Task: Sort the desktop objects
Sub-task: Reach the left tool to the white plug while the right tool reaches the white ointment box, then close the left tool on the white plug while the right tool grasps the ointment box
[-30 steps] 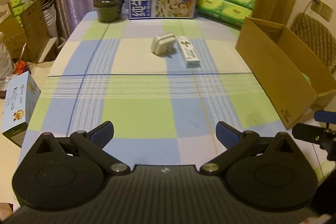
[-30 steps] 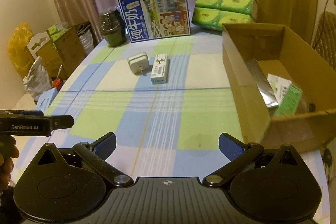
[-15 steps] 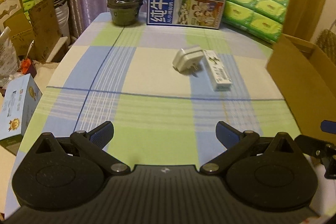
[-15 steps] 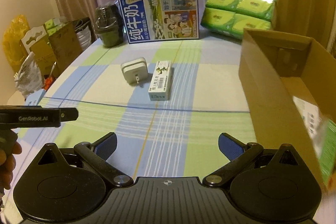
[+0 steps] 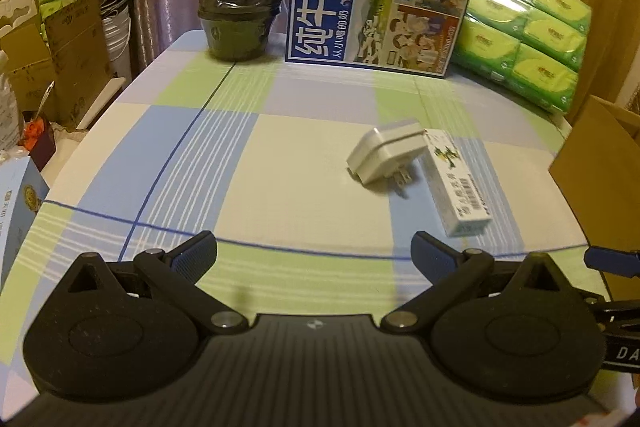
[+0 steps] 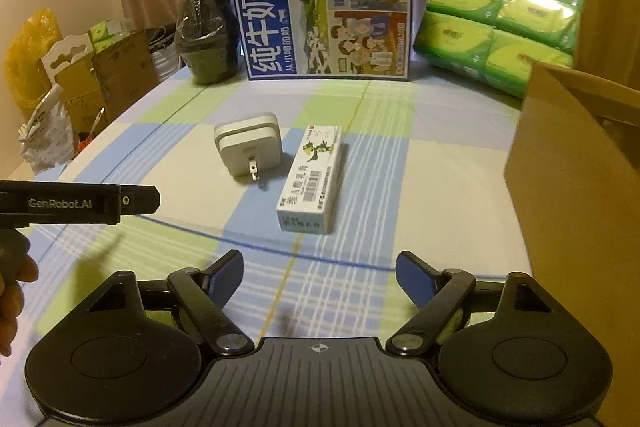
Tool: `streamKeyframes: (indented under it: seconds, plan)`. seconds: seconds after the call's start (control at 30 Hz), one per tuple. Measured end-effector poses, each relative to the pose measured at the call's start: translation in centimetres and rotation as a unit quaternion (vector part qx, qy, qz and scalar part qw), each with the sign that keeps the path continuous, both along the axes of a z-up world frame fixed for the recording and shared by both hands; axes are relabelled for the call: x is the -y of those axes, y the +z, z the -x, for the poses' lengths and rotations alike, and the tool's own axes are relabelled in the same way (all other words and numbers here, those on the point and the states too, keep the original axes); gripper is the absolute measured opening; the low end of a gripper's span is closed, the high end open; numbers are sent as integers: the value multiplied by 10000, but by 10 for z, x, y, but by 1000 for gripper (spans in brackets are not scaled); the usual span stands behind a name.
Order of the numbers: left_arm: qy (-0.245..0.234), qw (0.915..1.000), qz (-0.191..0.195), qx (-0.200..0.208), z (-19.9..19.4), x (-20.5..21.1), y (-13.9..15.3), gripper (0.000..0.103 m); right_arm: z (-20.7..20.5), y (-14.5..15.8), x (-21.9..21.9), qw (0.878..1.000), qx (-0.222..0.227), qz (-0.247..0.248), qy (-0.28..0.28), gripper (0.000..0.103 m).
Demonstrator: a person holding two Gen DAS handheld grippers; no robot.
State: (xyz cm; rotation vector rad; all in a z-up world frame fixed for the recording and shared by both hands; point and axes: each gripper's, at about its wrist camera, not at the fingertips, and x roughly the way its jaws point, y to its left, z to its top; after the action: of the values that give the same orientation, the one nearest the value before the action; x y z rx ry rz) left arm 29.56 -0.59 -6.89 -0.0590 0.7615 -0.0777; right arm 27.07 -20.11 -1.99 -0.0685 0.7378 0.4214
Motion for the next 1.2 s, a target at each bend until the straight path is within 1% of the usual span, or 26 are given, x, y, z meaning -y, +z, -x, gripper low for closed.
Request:
streamKeyframes:
  seconds: [0.17,0.23,0.33,0.47,0.63,0.7,0.83,0.93,1.03,1.2]
  plan:
    - [-125,9999,76,38,-13,2,-6,101,-21,-12,-8,10000,72,-8,43,78]
    - [-188,9998,-2,80,-18,4,-9,101,-28,-16,-12,9999,130,0,56,77]
    - [-151,9997,-122,169,-27,1,-13,101,-38,-23,-19,9998,179,19,126,74]
    - [-37,9997,139,192,-34,-9,-12,101,-49,-31,-28,9994,289,44,209,67]
    - [-69,9996,47,274,-45,-10,-15,101,-62,-38,-34,9993,357,-5,144,62]
    - [-78,9996,100,264,-48,-11,-18,101,-67,-40,-38,9991,383,38,183,61]
    - [-100,9996,27,271,-50,-12,-21,101,-75,-43,-43,9986,431,168,246,54]
    - [-72,9997,59,241,-50,-15,-23,101,-79,-45,-44,9985,403,215,287,44]
    - [-96,9997,44,222,-50,-15,-25,101,-74,-44,-44,9982,416,294,319,37]
    - [-146,9996,33,241,-49,-14,-25,101,-55,-43,-44,9973,408,335,509,36]
